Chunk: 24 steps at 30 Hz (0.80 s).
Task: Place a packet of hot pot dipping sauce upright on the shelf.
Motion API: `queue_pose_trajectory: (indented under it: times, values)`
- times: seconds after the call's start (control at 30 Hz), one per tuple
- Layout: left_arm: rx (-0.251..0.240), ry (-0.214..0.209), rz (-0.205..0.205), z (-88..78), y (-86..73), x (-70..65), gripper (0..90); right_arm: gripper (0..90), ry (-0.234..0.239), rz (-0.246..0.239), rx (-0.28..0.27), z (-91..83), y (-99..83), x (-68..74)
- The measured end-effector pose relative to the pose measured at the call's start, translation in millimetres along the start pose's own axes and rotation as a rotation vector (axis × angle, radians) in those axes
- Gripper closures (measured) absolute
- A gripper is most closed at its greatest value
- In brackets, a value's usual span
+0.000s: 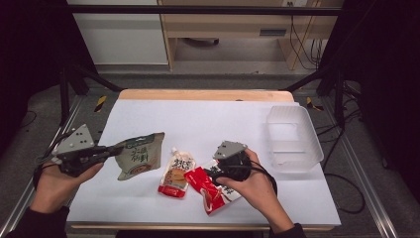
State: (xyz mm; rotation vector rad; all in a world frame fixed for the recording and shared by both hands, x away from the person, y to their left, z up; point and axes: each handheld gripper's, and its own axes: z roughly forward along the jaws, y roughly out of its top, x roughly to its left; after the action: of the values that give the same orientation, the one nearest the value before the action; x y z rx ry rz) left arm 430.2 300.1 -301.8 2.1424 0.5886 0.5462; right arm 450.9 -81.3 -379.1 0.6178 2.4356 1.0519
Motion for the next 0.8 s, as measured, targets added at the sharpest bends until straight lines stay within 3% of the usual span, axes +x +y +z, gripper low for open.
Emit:
queue_pose_trajectory:
  times: [0.03,0.13,0.23,0.4,0.57,0.8]
  values:
    - [0.001,-0.007,0.008,3.6,4.2,-0.3,90.0,22.8,0.018,-0.019,0.015,-1.9,9.5,-1.7]
    - [0.022,-0.018,0.047,13.9,16.4,-2.2,90.0,25.4,0.034,-0.033,0.024,-3.1,17.1,-5.3]
    - [0.021,-0.032,0.069,27.0,27.5,-7.0,90.0,24.5,0.036,-0.062,0.066,-3.8,27.1,-14.7]
    - [0.021,-0.061,0.092,40.0,37.2,-11.7,90.0,25.0,0.044,-0.079,0.098,-7.8,30.7,-23.4]
    - [0.012,-0.111,0.126,61.1,54.7,-15.3,90.0,26.3,0.026,-0.129,0.106,-29.7,29.2,-32.6]
    - [0.018,-0.13,0.155,80.1,71.1,-22.1,90.0,24.7,0.003,-0.119,0.128,-47.7,26.5,-44.5]
